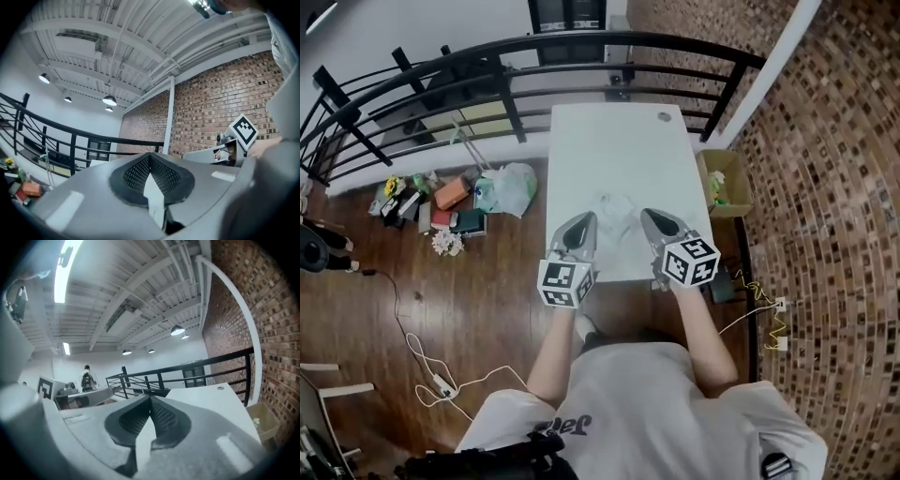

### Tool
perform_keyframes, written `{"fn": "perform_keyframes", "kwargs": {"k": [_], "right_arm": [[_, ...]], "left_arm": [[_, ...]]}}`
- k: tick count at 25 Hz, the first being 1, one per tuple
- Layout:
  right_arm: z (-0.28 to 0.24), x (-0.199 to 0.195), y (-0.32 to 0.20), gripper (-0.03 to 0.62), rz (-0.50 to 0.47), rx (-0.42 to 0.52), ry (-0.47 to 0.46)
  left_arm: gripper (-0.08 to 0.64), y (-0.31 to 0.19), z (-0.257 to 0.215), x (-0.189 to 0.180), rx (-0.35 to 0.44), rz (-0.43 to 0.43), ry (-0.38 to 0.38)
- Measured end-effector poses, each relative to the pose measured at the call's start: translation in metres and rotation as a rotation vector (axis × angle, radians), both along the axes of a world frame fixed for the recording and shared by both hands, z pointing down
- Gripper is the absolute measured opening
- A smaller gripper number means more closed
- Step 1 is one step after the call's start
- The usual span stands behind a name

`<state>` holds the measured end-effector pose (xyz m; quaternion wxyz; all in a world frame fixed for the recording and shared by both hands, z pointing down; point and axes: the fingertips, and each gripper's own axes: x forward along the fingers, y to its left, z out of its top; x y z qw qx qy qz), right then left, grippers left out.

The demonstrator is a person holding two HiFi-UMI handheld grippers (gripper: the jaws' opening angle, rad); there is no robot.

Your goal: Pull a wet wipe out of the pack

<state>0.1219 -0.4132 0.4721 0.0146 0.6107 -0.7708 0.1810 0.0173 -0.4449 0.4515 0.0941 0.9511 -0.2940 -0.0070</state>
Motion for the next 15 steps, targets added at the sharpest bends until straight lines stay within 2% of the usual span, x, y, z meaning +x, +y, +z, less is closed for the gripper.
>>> {"fn": "perform_keyframes", "kwargs": {"k": [4, 6, 8, 9, 12, 13, 14, 15], "right_arm": [[-0.037, -0.008, 0.015, -0.006, -0.011, 0.082, -0.094], [-0.058, -0.010, 0.032, -0.008, -0.033, 0.129, -0.133], [-0.072, -0.021, 0.060, -0.008, -0.078, 0.176, -0.107], [-0.075, -0.028, 0.076, -0.008, -0.100, 0.197, -0.034], [-0.067, -0.027, 0.117, -0.008, -0.115, 0.231, 0.398], [-0.060, -0.022, 0.130, -0.008, -0.111, 0.226, 0.473], [-0.055, -0.017, 0.145, -0.008, -0.106, 0.218, 0.475], [-0.054, -0.011, 0.158, -0.008, -0.099, 0.212, 0.435]], "left_arm": [[0.017, 0.037, -0.022, 0.012, 0.077, -0.016, -0.017], [0.017, 0.060, -0.033, 0.013, 0.089, -0.067, -0.013], [0.017, 0.087, -0.042, 0.008, 0.109, -0.124, -0.014], [0.017, 0.099, -0.045, 0.005, 0.142, -0.144, -0.029], [0.017, 0.137, -0.049, 0.014, 0.255, -0.196, -0.098], [0.017, 0.152, -0.047, 0.018, 0.258, -0.219, -0.116], [0.017, 0.166, -0.042, 0.019, 0.244, -0.246, -0.127], [0.017, 0.178, -0.039, 0.018, 0.225, -0.274, -0.132]]}}
